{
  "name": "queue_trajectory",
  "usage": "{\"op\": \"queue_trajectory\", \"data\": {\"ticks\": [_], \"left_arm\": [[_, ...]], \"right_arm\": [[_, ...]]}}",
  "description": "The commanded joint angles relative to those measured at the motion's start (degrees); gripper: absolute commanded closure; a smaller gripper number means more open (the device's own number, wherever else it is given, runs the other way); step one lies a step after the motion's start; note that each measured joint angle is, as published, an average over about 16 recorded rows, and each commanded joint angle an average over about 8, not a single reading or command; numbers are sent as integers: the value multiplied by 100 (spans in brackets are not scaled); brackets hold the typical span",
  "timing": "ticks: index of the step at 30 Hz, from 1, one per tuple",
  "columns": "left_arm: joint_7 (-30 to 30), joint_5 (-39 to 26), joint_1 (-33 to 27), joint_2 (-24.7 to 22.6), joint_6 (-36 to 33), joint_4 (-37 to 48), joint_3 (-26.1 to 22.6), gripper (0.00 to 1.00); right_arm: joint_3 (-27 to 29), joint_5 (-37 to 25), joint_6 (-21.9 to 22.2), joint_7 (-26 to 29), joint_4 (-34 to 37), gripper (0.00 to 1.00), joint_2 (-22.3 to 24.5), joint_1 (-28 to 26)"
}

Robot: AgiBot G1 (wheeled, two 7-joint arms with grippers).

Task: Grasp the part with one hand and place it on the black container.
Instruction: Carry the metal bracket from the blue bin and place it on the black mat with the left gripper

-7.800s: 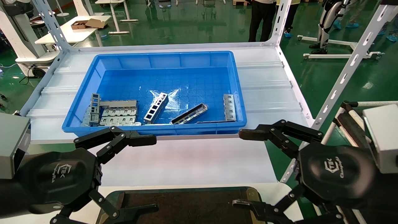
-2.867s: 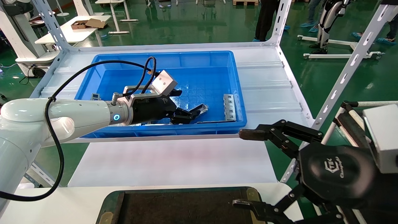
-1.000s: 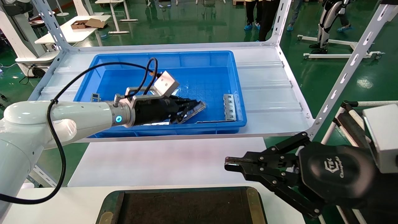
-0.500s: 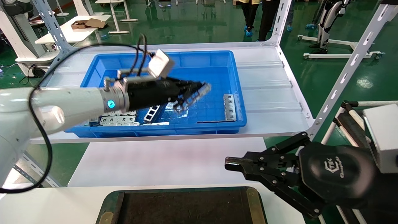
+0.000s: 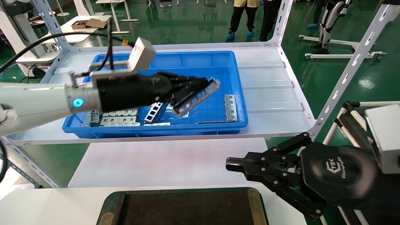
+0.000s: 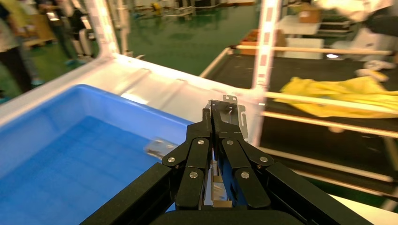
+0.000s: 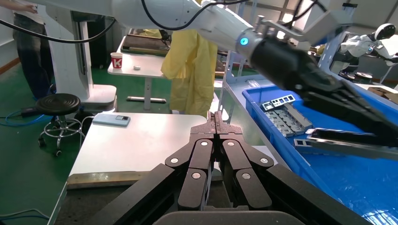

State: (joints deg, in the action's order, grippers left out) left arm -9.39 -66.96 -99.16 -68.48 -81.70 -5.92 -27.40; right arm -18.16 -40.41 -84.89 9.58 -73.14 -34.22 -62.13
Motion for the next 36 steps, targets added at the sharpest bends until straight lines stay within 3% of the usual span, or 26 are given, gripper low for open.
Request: {"op": "queue_trajectory", "data": {"ticks": [1, 9, 20, 27, 36], "left_arm": [[45, 51, 39, 91, -295, -24, 29, 100], [352, 368, 977, 519, -944, -857, 70, 100], [1751, 1350, 3370, 1485, -677, -3876, -143, 100], [2403, 1433, 4557, 1586, 613, -4648, -123, 100], [3173, 1022, 5729, 1336, 3339, -5381, -87, 100]], "right_arm": [[0, 0, 0, 0, 0, 100, 0, 0], [-2, 1, 1, -1, 0, 100, 1, 0], [-4, 3, 2, -2, 0, 100, 2, -1], [-5, 4, 2, -3, 0, 100, 2, -1], [-7, 5, 3, -3, 0, 100, 3, -2]]}}
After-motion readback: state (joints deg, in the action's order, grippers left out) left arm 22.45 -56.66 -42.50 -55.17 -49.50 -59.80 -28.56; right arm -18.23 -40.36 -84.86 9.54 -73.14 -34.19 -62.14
